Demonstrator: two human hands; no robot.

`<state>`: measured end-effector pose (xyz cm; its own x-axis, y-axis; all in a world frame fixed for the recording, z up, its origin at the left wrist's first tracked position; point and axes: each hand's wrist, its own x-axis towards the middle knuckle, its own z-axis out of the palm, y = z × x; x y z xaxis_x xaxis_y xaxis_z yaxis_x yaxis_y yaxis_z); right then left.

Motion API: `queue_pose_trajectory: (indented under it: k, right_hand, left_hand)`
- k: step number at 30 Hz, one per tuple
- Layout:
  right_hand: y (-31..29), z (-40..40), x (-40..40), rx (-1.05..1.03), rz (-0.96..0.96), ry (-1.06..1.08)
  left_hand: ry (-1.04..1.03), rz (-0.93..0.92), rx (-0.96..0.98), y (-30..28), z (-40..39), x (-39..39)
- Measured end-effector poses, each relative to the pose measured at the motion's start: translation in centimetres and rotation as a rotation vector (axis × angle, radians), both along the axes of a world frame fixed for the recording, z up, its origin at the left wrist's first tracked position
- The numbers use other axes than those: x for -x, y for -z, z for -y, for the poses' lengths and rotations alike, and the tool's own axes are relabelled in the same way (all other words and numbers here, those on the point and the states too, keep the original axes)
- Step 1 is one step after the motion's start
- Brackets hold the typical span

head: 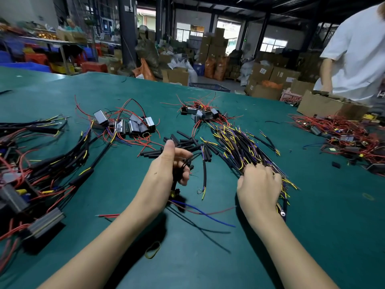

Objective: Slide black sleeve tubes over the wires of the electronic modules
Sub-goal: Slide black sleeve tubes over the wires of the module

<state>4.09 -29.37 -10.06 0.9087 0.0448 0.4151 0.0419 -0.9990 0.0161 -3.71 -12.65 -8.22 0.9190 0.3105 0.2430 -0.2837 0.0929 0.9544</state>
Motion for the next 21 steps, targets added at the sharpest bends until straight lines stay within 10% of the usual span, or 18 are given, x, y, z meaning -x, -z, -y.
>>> queue_pose_trajectory:
  k: [11,21]
  right_hand:
    - [-2.9,0.1,1.3,-1.231,-0.050,-0.596]
    - [-2.8,-0.2,2.3,-1.234,-0.585,-0.755]
  left_hand:
    - [-0.004,0.156,-0.091,1.2,0.3,0.3]
    - [-0.146,0.034,0.090,0.2,-1.1,-0.3]
